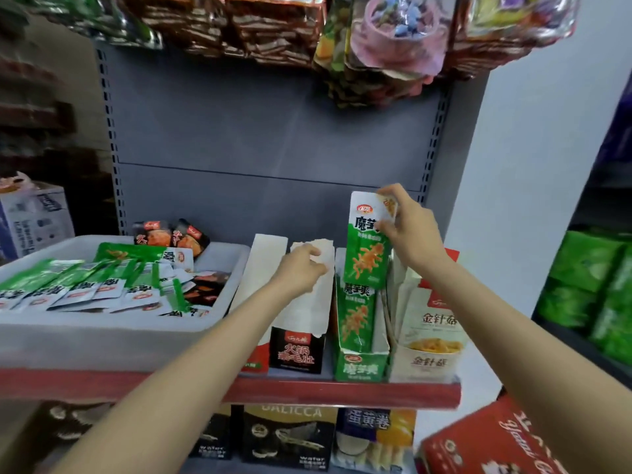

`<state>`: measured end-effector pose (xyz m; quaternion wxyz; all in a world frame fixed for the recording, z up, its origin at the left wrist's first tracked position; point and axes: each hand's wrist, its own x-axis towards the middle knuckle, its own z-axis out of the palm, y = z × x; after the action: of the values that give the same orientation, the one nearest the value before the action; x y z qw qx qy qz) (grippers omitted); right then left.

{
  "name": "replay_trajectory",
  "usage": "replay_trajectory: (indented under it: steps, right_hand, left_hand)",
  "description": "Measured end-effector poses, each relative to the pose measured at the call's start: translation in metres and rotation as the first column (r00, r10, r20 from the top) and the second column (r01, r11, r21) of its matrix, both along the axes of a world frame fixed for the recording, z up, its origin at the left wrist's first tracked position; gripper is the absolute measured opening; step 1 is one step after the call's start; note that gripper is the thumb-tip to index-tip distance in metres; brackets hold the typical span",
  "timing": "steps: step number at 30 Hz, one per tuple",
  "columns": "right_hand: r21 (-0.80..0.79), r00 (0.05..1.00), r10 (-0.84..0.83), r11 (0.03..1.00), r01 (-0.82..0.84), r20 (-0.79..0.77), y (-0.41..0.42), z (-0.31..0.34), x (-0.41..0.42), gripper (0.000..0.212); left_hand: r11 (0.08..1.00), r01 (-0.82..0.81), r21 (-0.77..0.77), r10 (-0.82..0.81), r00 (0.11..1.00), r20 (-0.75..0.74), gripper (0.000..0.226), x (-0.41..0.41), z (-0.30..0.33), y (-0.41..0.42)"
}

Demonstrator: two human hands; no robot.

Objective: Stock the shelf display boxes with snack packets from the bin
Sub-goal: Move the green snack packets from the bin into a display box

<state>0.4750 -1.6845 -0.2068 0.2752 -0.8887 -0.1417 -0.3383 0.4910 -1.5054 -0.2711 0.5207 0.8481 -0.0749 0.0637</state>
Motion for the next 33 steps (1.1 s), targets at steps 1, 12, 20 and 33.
replay_trajectory:
  steps: [1,12,20,33]
  right_hand:
    - [-0.054,1.0,-0.013,0.998,0.012,-0.021,0.0,-0.002,0.003,0.039]
    - [-0.556,0.954,-0.237,0.825,0.098,-0.183,0.021,-0.016,0.029,0.02]
    - [-0.765,0.931,-0.352,0.625,0.154,-0.1,0.025,-0.02,0.028,0.022]
    - [-0.205,0.962,0.06,0.972,-0.117,-0.265,0.047,-0.029,0.019,0.008]
  left_hand:
    - [1.0,-0.001,0.008,0.001,0.999,-0.036,0.041,0.002,-0.002,-0.004]
    - [0.993,0.087,0.082,-0.073,0.984,-0.164,0.061,0.007,-0.012,-0.012]
    - [0.993,0.093,0.076,-0.079,0.981,-0.175,0.055,0.0,-0.012,-0.017]
    - [0.976,-0.151,0.155,0.115,0.969,0.22,0.021,-0.022,0.001,0.041]
